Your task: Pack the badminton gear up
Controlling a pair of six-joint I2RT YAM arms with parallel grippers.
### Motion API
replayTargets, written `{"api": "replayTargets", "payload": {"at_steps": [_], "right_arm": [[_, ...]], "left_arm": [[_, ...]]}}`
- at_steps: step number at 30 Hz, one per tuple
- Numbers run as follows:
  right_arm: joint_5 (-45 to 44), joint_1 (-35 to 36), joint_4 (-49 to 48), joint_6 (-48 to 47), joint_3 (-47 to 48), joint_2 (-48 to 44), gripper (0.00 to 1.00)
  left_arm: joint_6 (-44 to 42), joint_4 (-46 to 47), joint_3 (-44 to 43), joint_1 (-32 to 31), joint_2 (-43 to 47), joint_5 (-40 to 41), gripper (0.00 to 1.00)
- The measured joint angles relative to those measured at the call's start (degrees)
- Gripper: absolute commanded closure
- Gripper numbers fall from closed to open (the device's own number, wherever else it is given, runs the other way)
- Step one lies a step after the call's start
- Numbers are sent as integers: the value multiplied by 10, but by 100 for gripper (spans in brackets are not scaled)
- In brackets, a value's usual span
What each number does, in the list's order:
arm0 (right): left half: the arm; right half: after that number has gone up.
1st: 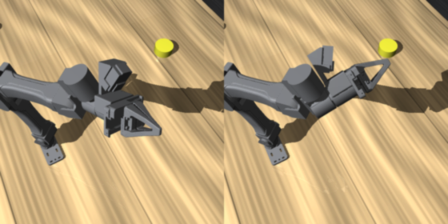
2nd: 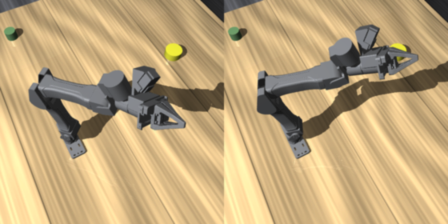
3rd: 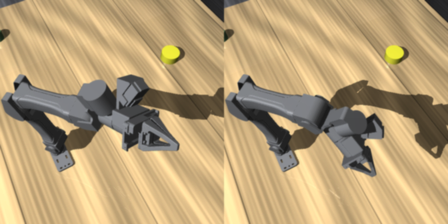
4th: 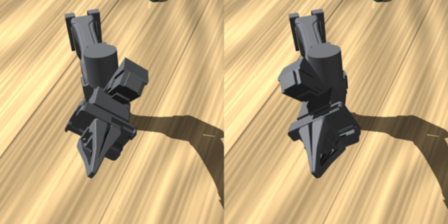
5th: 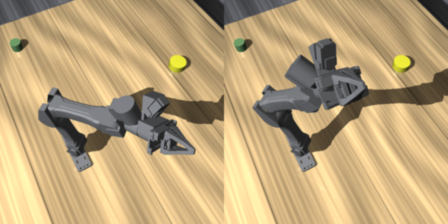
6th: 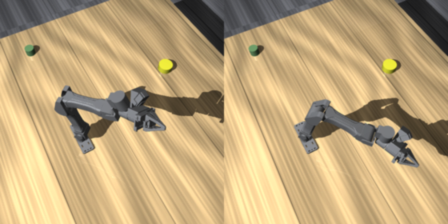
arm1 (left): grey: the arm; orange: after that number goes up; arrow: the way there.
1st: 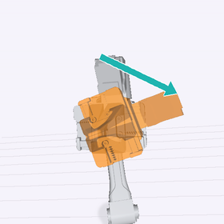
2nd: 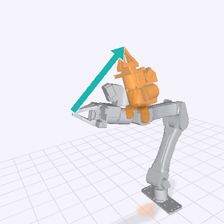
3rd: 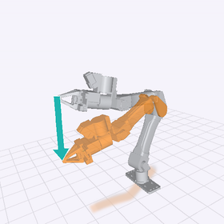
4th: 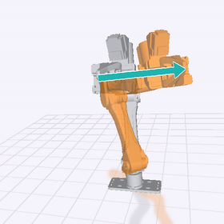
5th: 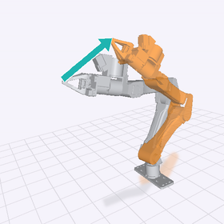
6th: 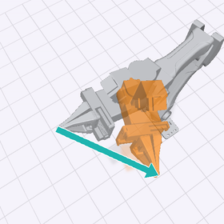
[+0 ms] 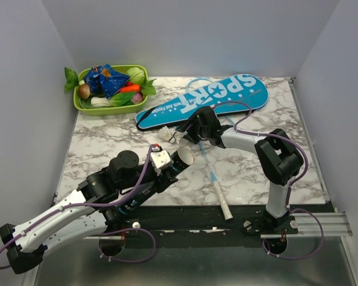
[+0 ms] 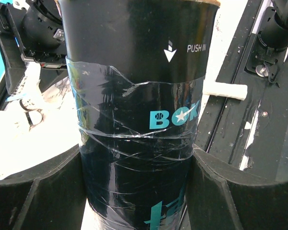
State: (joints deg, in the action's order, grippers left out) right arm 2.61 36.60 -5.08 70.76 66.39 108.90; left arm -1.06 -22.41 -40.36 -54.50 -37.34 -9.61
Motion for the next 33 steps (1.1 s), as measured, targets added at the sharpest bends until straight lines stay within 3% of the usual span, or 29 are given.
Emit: {"api": "replayTargets", "payload": {"at_steps": [5,6,7,10,14,21,26,33], "right_arm": [[-1,1,-1,14,17,30,52],[-2,1,-1,16,20,36,57],[-2,1,-1,19,23,41,70],[-3,1,0,21,25,49,88],[-14,1,-1,18,25,48,99],[-22,1,11,-13,-3,-16,99],[-30,1,50,-75,-37,-137,99],[-32,1,166,-236,-32,-331,99]], "left_arm": [[0,0,0,0,0,0,100],[0,0,0,0,0,0,100],[0,0,0,0,0,0,100],[0,0,0,0,0,0,100],[0,0,0,0,-1,0,100],[0,4,0,0,-12,0,100],[0,7,0,0,-22,-1,100],[-6,12,0,-4,-45,-28,100]]}}
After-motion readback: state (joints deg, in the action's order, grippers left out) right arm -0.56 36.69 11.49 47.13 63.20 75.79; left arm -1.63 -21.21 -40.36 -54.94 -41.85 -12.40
